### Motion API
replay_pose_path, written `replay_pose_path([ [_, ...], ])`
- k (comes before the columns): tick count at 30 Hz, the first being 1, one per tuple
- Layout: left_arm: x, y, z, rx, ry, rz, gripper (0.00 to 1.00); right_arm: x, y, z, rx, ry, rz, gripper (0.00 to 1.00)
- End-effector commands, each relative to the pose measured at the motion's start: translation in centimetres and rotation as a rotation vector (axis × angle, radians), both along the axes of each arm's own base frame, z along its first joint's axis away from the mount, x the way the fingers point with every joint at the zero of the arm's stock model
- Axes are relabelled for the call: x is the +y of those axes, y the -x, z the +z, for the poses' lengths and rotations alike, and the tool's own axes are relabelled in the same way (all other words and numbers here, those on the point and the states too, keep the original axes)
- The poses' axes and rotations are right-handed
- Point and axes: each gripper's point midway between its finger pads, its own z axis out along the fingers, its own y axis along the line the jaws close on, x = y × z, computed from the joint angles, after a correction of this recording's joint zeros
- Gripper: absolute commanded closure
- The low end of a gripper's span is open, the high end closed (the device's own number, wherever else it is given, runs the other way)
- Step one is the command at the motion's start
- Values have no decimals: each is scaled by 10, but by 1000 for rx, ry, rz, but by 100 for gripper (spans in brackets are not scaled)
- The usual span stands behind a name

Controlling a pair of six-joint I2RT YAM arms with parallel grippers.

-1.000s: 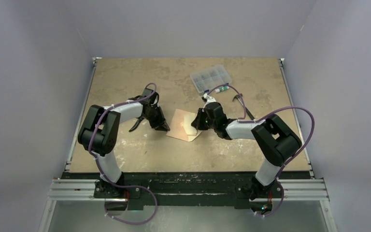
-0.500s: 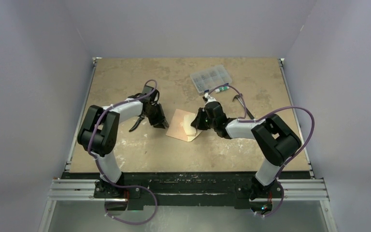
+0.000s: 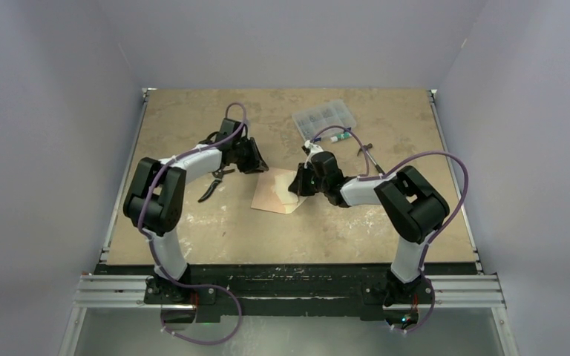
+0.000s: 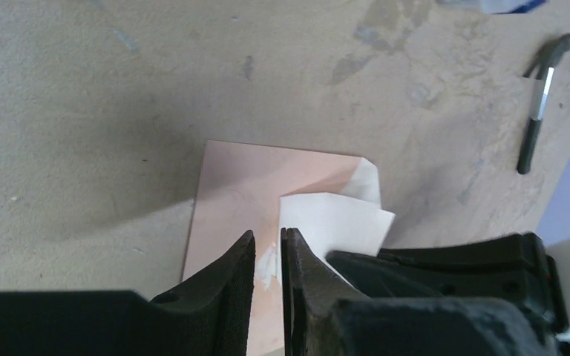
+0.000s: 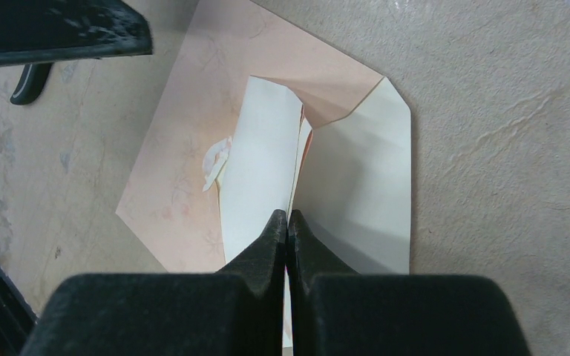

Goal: Place the letter into the envelope and seal it

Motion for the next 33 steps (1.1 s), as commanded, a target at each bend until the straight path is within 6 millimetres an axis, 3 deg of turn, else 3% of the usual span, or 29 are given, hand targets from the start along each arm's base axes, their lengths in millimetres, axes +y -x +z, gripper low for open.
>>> replay_pose_path([
  [1, 6, -10, -29, 49, -24, 116, 84, 0, -3, -2, 3, 16, 6, 100],
  [5, 6, -8, -49, 87, -66, 146, 89, -3, 0, -2, 37, -4, -39, 100],
  [9, 26, 15, -91, 258, -218, 216, 100, -6, 3, 0, 54, -26, -72, 100],
  [13, 28, 31, -111, 346, -216, 266, 100, -11, 7, 5, 83, -32, -115, 100],
  [20, 31, 38, -120, 394, -194, 368, 100, -20, 18, 14, 136, -46, -173, 100],
  [25, 28, 37, -118, 408, -157, 429, 100, -11, 15, 8, 127, -47, -119, 100],
  [33, 33, 37, -113, 398, -152, 486, 100, -23, 41, -5, 279, -33, -179, 100],
])
